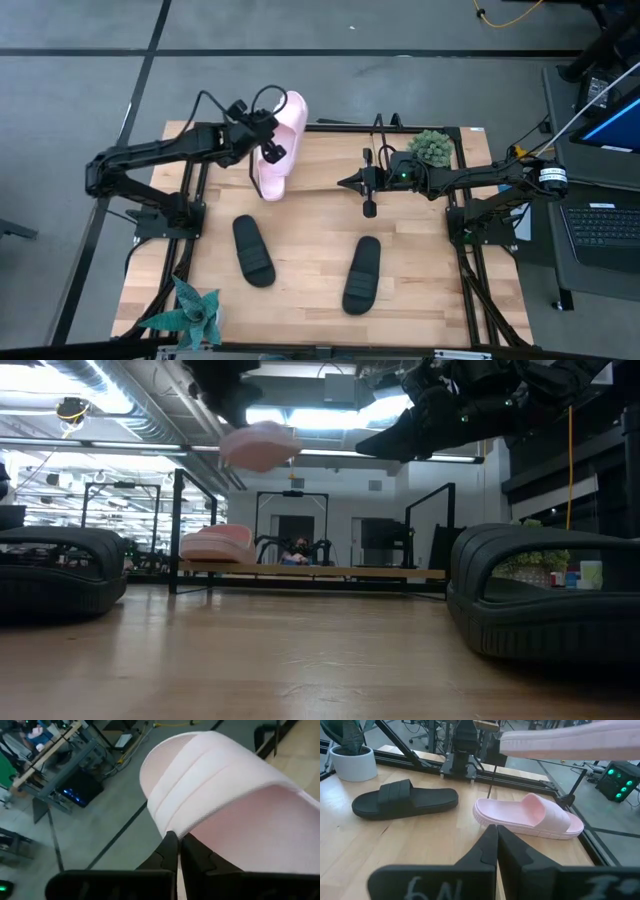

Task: Pick and place slides into the shelf
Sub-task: Put the pink slide on the shelf

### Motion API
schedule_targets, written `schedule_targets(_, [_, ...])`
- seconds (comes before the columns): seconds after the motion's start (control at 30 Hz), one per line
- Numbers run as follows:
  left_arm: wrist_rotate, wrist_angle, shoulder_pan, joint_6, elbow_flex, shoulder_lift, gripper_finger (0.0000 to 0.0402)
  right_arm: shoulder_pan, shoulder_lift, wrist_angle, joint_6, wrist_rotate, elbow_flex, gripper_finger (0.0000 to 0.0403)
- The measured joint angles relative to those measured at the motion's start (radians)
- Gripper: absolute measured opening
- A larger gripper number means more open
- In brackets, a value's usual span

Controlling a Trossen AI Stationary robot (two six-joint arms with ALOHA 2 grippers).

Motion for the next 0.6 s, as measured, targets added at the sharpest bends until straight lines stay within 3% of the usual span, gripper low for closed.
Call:
schedule_targets(0.27, [0.007,0.026,-0.001,-0.137,-0.001,0.036,0.0000,0.000,0.000,-0.007,-0.002,0.000,0.000,0.0007])
schedule_targets(0.6, [0.006,0.093,-0.005,-0.179,-0.001,0.136,0.0000,0.000,0.000,-0.017,-0.029,0.002,0.000,0.0007])
